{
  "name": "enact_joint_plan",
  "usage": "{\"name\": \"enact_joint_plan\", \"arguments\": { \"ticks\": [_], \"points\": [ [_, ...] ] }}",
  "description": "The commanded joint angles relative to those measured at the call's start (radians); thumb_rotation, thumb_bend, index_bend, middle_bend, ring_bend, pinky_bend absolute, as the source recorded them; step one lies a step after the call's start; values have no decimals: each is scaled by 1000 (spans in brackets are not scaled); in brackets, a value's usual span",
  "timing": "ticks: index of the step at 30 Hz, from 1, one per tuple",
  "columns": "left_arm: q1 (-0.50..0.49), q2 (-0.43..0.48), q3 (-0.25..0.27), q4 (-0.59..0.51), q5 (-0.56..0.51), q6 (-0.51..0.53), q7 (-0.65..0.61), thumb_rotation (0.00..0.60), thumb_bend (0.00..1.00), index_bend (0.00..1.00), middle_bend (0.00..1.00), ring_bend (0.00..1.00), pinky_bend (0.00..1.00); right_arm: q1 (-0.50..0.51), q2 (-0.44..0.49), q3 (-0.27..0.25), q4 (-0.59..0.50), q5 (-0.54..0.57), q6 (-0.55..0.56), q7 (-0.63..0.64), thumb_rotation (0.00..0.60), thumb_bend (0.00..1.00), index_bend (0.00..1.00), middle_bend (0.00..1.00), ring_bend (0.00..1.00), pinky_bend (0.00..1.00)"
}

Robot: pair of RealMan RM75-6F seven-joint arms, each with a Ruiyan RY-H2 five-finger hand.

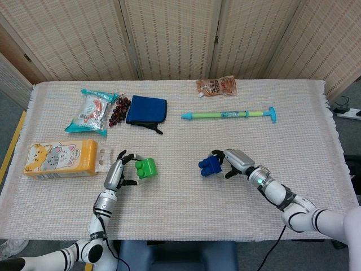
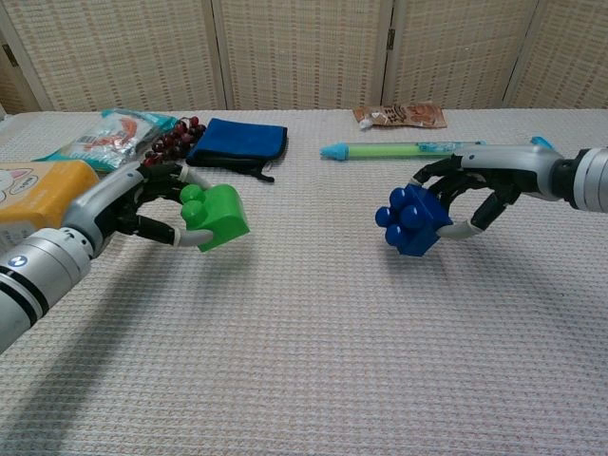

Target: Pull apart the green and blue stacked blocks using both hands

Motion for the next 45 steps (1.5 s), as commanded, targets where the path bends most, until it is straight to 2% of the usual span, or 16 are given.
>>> {"name": "enact_joint_plan", "arguments": {
  "ticks": [1,6,8,9,10,12,14,16,18,27,31,34,37,38,41,45],
  "points": [
    [-1,-15,5,28,4,-9,-13,600,564,535,828,309,0,-11,5,11,-11,13,-12,-22,600,397,655,474,391,192],
    [-5,-32,13,73,27,-12,-47,600,548,503,814,267,0,-16,13,23,-29,30,-33,-57,600,397,655,462,351,163],
    [-11,-29,20,84,50,-13,-61,600,511,431,725,215,0,-16,19,25,-40,31,-47,-59,600,397,615,400,298,110],
    [-14,-25,26,88,61,-15,-65,600,488,377,633,173,0,-15,23,25,-47,30,-54,-55,600,397,563,352,265,81],
    [-18,-20,33,89,70,-21,-67,600,464,324,522,122,0,-14,27,25,-52,29,-64,-51,600,397,447,273,216,46],
    [-24,-3,46,81,82,-45,-78,600,421,232,295,34,0,-13,32,28,-57,27,-75,-45,600,397,108,80,113,2],
    [-27,10,47,66,81,-62,-98,600,381,170,96,0,0,-21,27,38,-53,27,-59,-46,600,397,0,9,71,0],
    [-28,19,46,57,85,-67,-111,600,364,148,25,0,0,-26,28,44,-55,24,-51,-47,600,397,0,0,46,0],
    [-30,24,46,54,90,-67,-117,600,352,127,0,0,0,-29,32,48,-58,23,-47,-52,600,397,0,0,23,0],
    [-44,60,46,23,118,-57,-96,600,331,71,0,0,0,-35,72,57,-102,12,-55,-63,600,397,0,0,0,0],
    [-50,150,90,-22,201,-27,-12,600,334,49,0,0,0,-51,122,56,-145,-13,-6,-127,600,397,0,0,0,0],
    [-35,231,108,-69,253,35,70,600,336,71,0,0,0,-90,164,49,-172,-9,68,-297,600,397,0,0,0,0],
    [-4,309,119,-102,300,124,133,600,338,101,0,0,0,-167,173,53,-203,67,197,-615,600,397,0,0,0,0],
    [9,346,128,-115,320,155,150,600,338,106,0,0,0,-206,158,60,-218,111,271,-754,600,397,0,0,0,0],
    [41,460,164,-161,353,186,208,600,338,118,13,0,0,-293,92,81,-236,210,459,-1043,600,397,0,0,0,0],
    [92,604,204,-260,311,159,362,600,338,103,16,0,0,-370,10,98,-210,258,614,-1175,600,397,0,0,0,0]
  ]
}}
